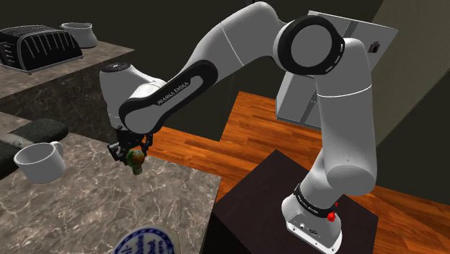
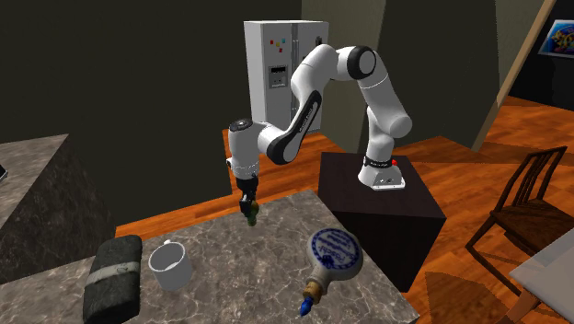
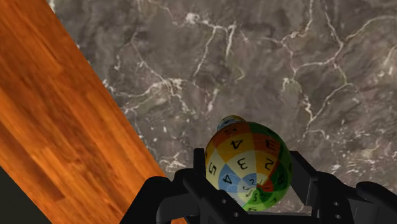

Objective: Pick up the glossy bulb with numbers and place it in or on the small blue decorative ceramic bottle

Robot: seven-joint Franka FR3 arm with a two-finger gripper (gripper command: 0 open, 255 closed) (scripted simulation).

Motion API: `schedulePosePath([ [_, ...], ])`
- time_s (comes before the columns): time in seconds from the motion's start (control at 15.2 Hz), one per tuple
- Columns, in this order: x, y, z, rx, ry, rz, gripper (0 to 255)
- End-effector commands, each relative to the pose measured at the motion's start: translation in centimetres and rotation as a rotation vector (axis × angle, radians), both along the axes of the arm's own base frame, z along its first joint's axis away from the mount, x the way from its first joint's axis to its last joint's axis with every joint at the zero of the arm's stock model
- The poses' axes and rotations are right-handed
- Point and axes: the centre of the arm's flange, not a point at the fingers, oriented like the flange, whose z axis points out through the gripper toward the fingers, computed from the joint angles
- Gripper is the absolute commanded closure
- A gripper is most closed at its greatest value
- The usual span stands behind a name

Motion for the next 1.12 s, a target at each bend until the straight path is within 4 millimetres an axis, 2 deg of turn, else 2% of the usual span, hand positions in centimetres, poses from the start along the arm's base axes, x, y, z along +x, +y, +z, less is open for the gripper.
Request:
schedulePosePath([
  [0.0, 0.0, 0.0, 0.0, 0.0, 0.0, 0.0, 255],
  [0.2, 0.0, 0.0, 0.0, 0.0, 0.0, 0.0, 255],
  [1.06, 0.0, 0.0, 6.9, 0.0, 0.0, 0.0, 255],
])
